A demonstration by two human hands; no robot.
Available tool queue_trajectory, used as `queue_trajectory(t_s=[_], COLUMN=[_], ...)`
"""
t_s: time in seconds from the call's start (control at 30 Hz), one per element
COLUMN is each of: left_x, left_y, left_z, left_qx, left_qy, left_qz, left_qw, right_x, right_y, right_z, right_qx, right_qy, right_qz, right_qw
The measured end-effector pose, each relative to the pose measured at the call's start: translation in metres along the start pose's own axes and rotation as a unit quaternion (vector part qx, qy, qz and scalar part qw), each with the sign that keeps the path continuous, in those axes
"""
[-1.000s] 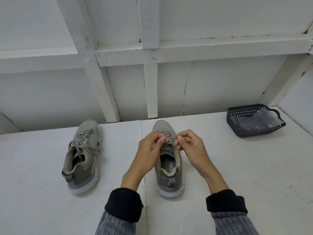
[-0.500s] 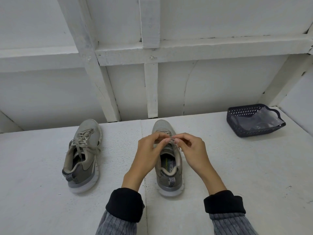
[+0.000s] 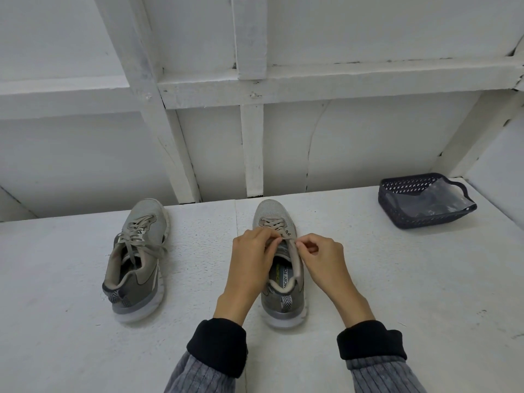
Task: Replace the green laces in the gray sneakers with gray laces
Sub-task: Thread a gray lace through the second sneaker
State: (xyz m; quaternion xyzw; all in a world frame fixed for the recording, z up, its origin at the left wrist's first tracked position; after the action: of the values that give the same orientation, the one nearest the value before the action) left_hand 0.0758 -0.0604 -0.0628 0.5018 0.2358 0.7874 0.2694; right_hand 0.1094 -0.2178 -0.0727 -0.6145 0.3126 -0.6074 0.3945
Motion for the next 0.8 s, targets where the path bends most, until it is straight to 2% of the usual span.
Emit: queue_trajectory(t_s=[0.13,0.33,0.53,0.8], left_x=[-0.003,-0.005,-0.006,-0.007], left_y=[-0.004,-0.005,0.001,0.005], left_z=[0.0,-0.002,-0.003,0.003], left_qx=[0.006,-0.002,-0.04,-0.063], left_qy=[0.009,0.011,-0.017,-0.041], left_qz=[-0.012,-0.009,0.078,0.136], left_qw=[1.0,1.0,0.996,0.988], right_x=[-0.003,-0.006,-0.009,-0.007], right_y=[0.002,0.003,0.02,0.02], right_z=[-0.005,-0.005,-0.002,-0.004], right_qx=[0.001,0.002,-0.072,-0.066], right_qy=[-0.022,-0.003,0.008,0.0], right_qz=[0.041,0.055,0.118,0.143], right_qw=[0.999,0.998,0.99,0.987])
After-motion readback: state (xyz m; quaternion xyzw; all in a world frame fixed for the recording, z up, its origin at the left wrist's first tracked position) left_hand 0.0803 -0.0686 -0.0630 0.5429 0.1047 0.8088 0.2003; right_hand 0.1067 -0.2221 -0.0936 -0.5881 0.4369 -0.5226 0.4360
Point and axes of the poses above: each hand's wrist, its own z-axis towards the middle knuckle, its own x-axis out of the back of the hand, y = z × x, the point moved 4 cm from there along z, towards the middle knuckle, and after that the axes turned 3 degrees about -x, right-handed, at the moved point
